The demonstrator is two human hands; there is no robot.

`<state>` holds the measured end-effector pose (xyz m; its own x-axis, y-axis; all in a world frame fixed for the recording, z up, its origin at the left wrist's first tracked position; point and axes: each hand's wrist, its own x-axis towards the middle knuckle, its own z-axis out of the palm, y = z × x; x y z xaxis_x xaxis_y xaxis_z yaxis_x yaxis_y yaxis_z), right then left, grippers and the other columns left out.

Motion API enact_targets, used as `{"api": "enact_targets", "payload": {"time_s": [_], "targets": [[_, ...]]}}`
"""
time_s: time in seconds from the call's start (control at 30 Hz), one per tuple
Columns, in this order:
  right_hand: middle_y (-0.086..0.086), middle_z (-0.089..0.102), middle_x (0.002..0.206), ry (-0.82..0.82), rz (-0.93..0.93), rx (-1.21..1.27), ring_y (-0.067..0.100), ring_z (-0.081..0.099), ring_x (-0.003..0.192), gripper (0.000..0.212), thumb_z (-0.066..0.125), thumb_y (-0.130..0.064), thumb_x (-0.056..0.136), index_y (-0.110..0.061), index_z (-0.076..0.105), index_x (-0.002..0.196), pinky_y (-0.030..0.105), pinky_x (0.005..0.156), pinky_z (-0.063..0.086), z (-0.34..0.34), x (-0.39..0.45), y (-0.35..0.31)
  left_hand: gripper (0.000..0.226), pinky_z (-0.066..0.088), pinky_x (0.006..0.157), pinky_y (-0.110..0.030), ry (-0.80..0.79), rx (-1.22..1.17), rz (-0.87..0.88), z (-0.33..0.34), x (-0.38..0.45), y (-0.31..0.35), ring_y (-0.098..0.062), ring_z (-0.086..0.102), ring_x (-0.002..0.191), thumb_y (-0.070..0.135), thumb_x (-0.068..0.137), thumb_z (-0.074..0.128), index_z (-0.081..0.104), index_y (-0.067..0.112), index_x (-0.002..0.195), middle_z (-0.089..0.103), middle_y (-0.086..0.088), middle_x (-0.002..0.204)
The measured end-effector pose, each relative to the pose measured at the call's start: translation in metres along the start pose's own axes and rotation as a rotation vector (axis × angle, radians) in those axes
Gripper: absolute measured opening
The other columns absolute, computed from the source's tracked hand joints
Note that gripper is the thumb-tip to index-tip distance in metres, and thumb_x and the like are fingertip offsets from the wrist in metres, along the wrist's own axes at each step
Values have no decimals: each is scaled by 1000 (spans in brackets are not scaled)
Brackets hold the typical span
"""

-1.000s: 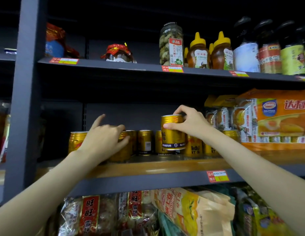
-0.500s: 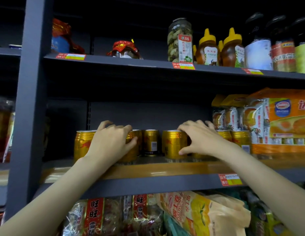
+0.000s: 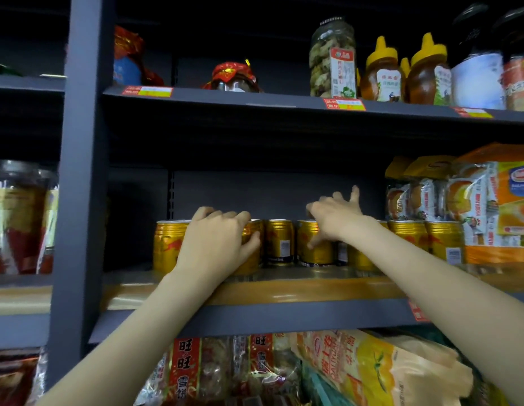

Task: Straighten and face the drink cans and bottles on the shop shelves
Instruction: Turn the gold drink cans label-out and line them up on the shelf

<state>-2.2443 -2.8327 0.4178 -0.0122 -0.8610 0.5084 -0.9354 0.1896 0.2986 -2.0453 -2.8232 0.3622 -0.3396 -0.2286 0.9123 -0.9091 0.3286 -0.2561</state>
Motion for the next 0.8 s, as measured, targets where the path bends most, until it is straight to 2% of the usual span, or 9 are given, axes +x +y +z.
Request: {"api": "enact_targets", "payload": {"time_s": [0.07,0.17,0.27,0.37,0.47,0.57,0.67,0.73,0.8], "targets": [[6,42,144,-10,-78,176,31,30,137,72,70,-48,77,-23,40,138,60,111,10,-7,17,-3,24,50,75,-33,14,4,-2,2,-1,0,-18,66,63,40,81,61,67,16,82,69,1,67],[4,32,151,-122,-199,365,27,29,138,73,69,-41,82,-25,33,143,44,108,28,-8,38,-15,26,50,70,-31,26,-2,-1,2,0,1,-16,64,59,41,79,53,65,18,76,66,3,62],[5,32,151,-183,-167,414,26,32,136,71,67,-41,84,-22,34,143,39,105,34,7,59,-27,30,49,68,-29,36,5,15,3,-1,2,-15,63,57,42,80,45,64,19,74,65,4,61],[8,46,138,-138,-91,529,25,45,124,59,70,-34,82,-15,46,133,36,98,42,19,69,-30,35,49,67,-28,49,35,17,4,-2,2,-15,63,56,43,81,39,64,19,74,64,4,59],[4,48,131,-86,-81,720,22,47,117,56,75,-26,78,-18,48,126,31,86,42,16,65,-23,38,49,68,-28,35,33,4,3,-1,2,-15,63,56,43,82,36,63,19,73,64,4,59],[3,51,119,59,-101,988,18,48,107,44,77,-23,76,-21,54,113,28,77,41,3,48,-8,37,49,68,-28,36,26,11,0,-1,4,-15,63,56,43,82,37,64,19,74,64,4,59],[0,56,107,133,-56,1371,17,56,99,35,77,-19,76,-24,56,103,28,74,51,-13,14,10,32,50,69,-28,32,25,21,0,-1,3,-16,64,56,41,81,46,65,17,73,65,4,58],[0,58,103,137,-68,1556,14,58,93,34,73,-17,79,-24,56,107,26,68,52,-20,-15,23,31,48,77,-30,3,18,8,-6,-1,5,-19,67,65,41,85,51,67,15,82,68,0,67],[3,60,108,140,-114,1632,18,60,97,33,72,-18,78,-23,59,107,28,70,53,-25,-41,36,36,40,92,-32,-122,-4,-43,-15,3,7,-21,66,89,43,93,44,63,15,106,70,-2,91]]}}
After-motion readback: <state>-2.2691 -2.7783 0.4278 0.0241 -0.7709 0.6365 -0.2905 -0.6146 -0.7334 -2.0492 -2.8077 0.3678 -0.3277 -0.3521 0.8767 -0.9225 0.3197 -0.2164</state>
